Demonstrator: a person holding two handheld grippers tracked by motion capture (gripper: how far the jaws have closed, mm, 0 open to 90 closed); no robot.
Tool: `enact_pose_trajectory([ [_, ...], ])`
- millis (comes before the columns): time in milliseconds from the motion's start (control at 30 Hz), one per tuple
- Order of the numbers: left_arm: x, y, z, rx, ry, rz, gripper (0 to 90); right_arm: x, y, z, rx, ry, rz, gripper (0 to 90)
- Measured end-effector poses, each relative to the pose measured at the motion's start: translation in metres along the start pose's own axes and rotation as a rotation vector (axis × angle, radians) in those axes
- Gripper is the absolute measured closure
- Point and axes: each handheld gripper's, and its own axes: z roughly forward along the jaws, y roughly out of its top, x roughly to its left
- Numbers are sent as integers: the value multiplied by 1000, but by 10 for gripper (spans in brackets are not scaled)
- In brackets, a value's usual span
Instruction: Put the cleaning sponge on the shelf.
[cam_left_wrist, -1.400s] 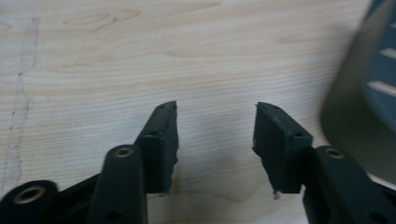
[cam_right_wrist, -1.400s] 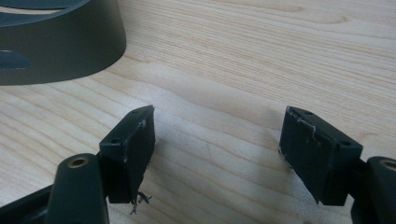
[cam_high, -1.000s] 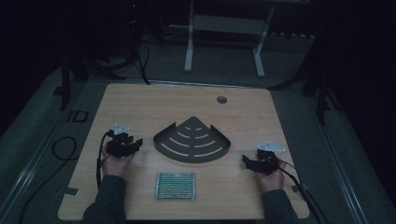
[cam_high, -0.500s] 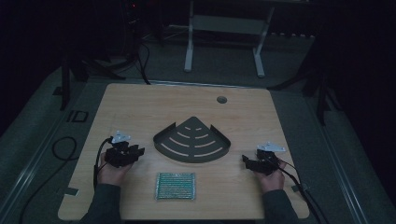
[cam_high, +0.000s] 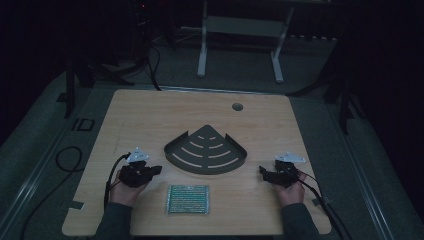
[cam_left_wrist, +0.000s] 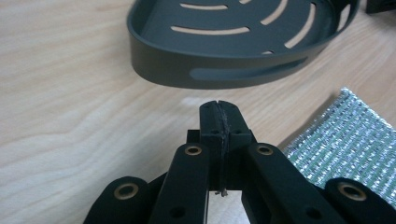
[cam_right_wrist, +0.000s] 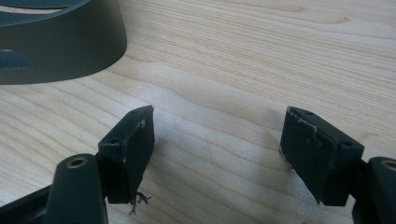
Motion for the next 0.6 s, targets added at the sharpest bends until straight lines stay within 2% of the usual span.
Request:
enact_pose_trajectory([
  [167,-7,0,-1,-7,-35,26,899,0,0,0,0,0,0,257],
  [200,-13,0,3,7,-51,48,899,0,0,0,0,0,0,257],
  [367,-25,0,10,36,-83,87,899,0,0,0,0,0,0,257],
  [600,-36,-1,14,52,-120,114,899,0,0,0,0,1,-1,257],
])
